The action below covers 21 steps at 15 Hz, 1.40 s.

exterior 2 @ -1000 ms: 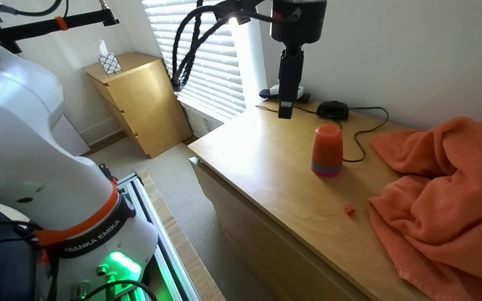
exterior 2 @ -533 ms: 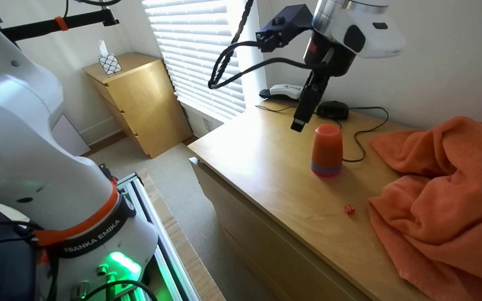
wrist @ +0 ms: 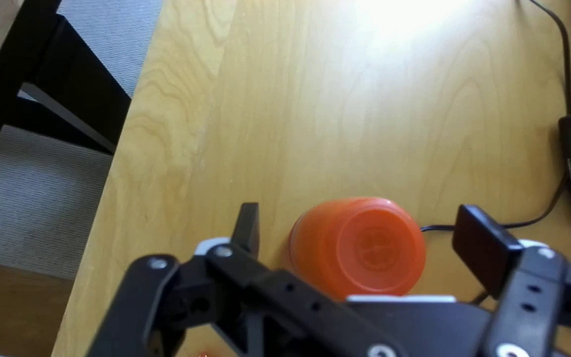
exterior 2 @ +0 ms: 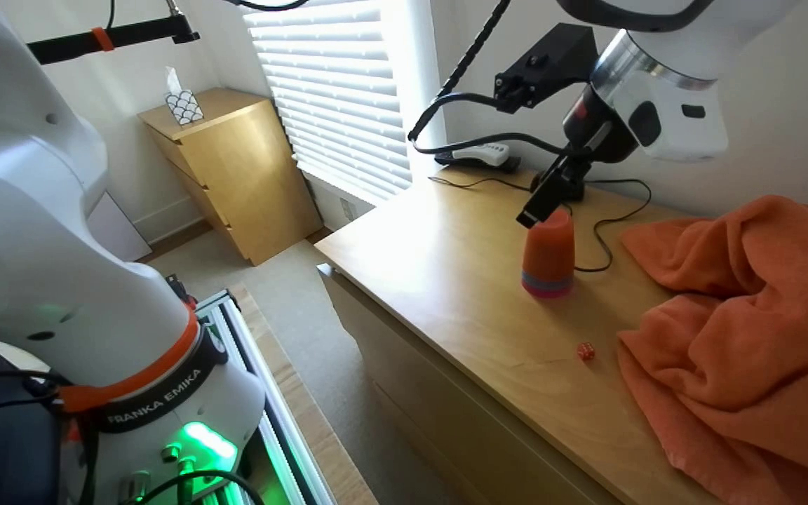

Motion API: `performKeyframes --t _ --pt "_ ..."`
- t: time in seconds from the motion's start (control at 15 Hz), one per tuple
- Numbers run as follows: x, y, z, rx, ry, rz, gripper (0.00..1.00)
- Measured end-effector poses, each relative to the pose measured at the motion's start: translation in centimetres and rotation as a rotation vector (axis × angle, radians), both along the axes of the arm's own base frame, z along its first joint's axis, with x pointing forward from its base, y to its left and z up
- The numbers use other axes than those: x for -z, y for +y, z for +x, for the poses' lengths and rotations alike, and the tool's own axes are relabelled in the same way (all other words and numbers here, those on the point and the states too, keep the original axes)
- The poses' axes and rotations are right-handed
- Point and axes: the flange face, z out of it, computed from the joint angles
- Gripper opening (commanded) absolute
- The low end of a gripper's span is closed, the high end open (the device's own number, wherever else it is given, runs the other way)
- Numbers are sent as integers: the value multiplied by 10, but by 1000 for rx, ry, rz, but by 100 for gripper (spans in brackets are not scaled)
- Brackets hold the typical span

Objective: Flip the stack of cups over

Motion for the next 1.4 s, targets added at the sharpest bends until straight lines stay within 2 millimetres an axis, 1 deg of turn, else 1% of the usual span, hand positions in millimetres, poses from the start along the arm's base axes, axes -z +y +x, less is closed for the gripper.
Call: performKeyframes --t 0.4,0.73,1.0,1.4 --pt "29 -23 8 68 108 73 100" --pt "45 -37 17 133 128 165 100" --pt "55 -43 25 165 126 195 100" --pt "84 -44 28 182 209 226 100"
